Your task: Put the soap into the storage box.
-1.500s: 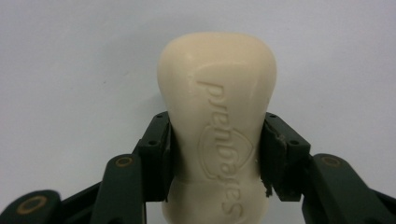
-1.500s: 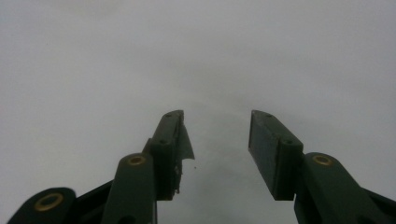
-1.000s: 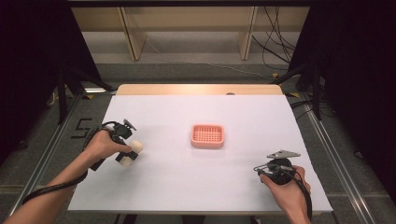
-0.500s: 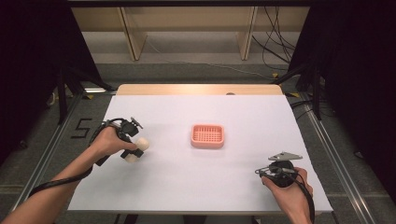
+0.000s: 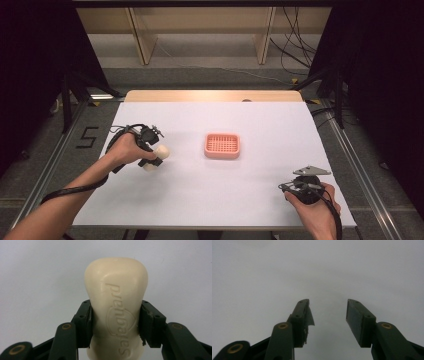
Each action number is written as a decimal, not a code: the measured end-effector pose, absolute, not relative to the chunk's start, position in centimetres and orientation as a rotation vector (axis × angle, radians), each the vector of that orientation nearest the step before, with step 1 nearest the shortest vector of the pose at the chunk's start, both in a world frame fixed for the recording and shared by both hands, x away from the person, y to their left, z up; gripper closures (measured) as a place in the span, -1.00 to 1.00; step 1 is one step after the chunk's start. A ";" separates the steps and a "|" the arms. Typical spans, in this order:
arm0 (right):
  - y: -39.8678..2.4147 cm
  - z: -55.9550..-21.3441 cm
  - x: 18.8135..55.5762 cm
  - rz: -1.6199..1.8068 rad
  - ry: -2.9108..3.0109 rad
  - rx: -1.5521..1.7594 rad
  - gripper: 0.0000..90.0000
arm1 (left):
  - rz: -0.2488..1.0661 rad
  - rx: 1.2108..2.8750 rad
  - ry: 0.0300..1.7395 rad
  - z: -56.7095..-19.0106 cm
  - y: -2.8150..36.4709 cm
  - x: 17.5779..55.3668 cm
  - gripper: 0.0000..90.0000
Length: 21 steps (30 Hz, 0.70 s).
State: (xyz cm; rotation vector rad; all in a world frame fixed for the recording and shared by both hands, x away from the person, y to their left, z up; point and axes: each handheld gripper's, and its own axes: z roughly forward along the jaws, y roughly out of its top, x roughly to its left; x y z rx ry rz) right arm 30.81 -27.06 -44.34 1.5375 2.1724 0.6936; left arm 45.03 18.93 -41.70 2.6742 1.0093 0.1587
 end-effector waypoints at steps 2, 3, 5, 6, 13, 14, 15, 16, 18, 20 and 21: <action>-26.9 -44.3 30.6 0.707 2.145 1.579 0.20 | 0.155 2.672 0.999 -41.6 18.7 45.0 0.10; -27.2 -44.2 30.7 0.693 2.157 1.526 0.20 | 0.146 2.684 0.991 -41.5 18.5 45.1 0.10; -27.5 -44.3 30.9 0.706 2.162 1.475 0.19 | 0.160 2.681 0.973 -41.5 18.3 45.1 0.10; -27.3 -44.2 30.7 0.697 2.146 1.530 0.20 | 0.159 2.686 0.966 -41.5 18.2 45.2 0.10; -27.5 -44.4 30.8 0.708 2.165 1.482 0.19 | 0.183 2.686 0.928 -41.3 17.7 45.4 0.10; -27.5 -44.5 30.8 0.707 2.165 1.479 0.19 | 0.176 2.695 0.921 -41.2 17.6 45.4 0.10; -27.5 -44.4 30.8 0.708 2.162 1.477 0.19 | 0.184 2.688 0.922 -41.2 17.5 45.4 0.10; -27.5 -44.5 30.8 0.713 2.164 1.474 0.19 | 0.192 2.688 0.909 -41.3 17.5 45.4 0.10; -27.6 -44.4 30.7 0.715 2.158 1.465 0.19 | 0.198 2.686 0.904 -41.2 17.3 45.4 0.10; -27.5 -44.4 30.7 0.717 2.157 1.475 0.19 | 0.204 2.695 0.886 -41.2 17.2 45.4 0.10; -27.6 -44.3 30.7 0.716 2.159 1.478 0.18 | 0.204 2.696 0.886 -41.1 17.1 45.4 0.10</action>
